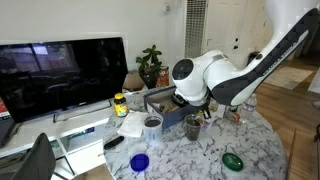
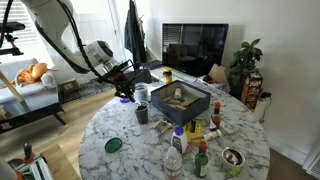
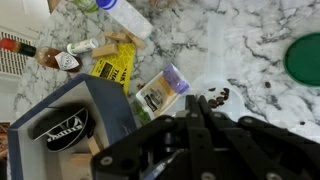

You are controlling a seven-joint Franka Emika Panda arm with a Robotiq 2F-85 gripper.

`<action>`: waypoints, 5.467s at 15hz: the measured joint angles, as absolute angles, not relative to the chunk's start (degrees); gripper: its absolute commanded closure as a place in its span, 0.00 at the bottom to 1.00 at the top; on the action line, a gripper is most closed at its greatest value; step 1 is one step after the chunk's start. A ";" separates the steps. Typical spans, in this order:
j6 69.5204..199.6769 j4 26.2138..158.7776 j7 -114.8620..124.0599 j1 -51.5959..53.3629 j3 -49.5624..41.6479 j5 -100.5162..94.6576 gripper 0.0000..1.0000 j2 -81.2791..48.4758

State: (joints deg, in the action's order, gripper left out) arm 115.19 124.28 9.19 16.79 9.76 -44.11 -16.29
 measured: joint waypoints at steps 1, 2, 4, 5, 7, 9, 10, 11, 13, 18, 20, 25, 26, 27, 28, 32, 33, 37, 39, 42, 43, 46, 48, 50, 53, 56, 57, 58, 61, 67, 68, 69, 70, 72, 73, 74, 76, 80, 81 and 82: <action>115.19 124.23 9.18 16.71 9.76 -44.11 0.99 -16.22; 115.14 124.17 8.80 16.72 9.80 -44.11 0.99 -16.27; 114.74 124.16 7.89 17.04 10.18 -44.84 0.99 -16.56; 114.20 124.09 7.86 17.37 10.48 -45.70 0.99 -16.86; 112.41 123.71 7.98 18.35 11.00 -47.79 0.99 -17.69; 109.90 123.13 8.64 19.41 11.38 -50.50 0.99 -18.59; 108.54 122.81 9.16 19.89 11.51 -51.89 0.99 -18.99; 107.30 122.52 9.81 20.30 11.60 -53.18 0.99 -19.34; 105.04 121.85 11.02 20.90 11.90 -55.25 0.99 -20.04; 100.89 119.81 14.23 21.98 12.62 -56.48 0.99 -22.67; 100.44 119.10 15.07 22.08 12.78 -56.49 0.97 -23.69; 100.44 118.79 15.06 21.79 12.84 -56.49 0.99 -23.66; 100.44 118.70 15.06 21.79 12.84 -56.49 0.99 -23.68; 100.44 118.60 15.15 21.81 12.84 -56.59 0.99 -23.79; 100.44 118.49 15.49 21.87 12.84 -57.03 0.99 -24.04; 99.89 118.37 18.92 22.55 12.84 -61.14 0.99 -25.85; 99.52 118.34 20.15 22.78 12.84 -62.36 0.99 -26.39; 95.50 118.00 24.13 23.91 12.84 -67.24 0.99 -28.28; 92.82 117.62 25.32 24.66 12.87 -69.18 0.99 -29.27; 89.50 116.82 26.55 25.59 13.15 -70.75 0.99 -30.99; 88.64 116.57 26.95 25.83 13.25 -71.16 0.99 -31.56; 86.12 115.58 28.43 26.47 13.49 -72.22 0.99 -33.38; 84.33 114.80 29.45 26.90 13.54 -73.01 0.99 -34.63; 82.69 113.90 30.62 27.30 13.57 -73.77 0.99 -35.82; 80.47 112.74 31.81 27.76 13.59 -74.95 0.99 -37.44; 78.90 111.78 32.72 27.94 13.72 -75.98 0.99 -38.92; 78.68 111.53 32.99 27.93 13.72 -76.43 0.99 -39.32; 78.50 111.30 33.26 27.93 13.71 -76.83 0.99 -39.69; 78.01 110.80 33.97 27.94 13.71 -78.89 0.99 -40.79; 75.04 110.78 34.75 27.95 13.72 -83.56 0.99 -42.59; 74.32 110.74 34.87 27.97 13.73 -83.93 0.99 -42.89; 73.69 110.69 34.99 27.98 13.75 -84.12 0.97 -43.18; 73.43 110.55 35.25 27.92 13.82 -84.06 0.97 -43.41; 73.26 110.04 35.41 27.77 14.00 -84.02 0.97 -43.70; 73.22 109.84 35.41 27.76 14.03 -84.01 0.97 -43.78; 73.18 109.69 35.41 27.76 14.07 -84.01 0.99 -43.84; 73.14 109.52 35.41 27.71 14.15 -84.01 0.99 -43.89; 70.47 109.44 35.52 27.75 14.16 -84.04 0.99 -44.39; 69.68 109.43 35.70 27.77 14.16 -84.05 0.99 -44.70; 69.04 109.42 35.93 27.78 14.16 -84.07 0.99 -45.02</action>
State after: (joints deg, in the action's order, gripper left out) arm 69.04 109.42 35.93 27.78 14.16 -84.07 -45.02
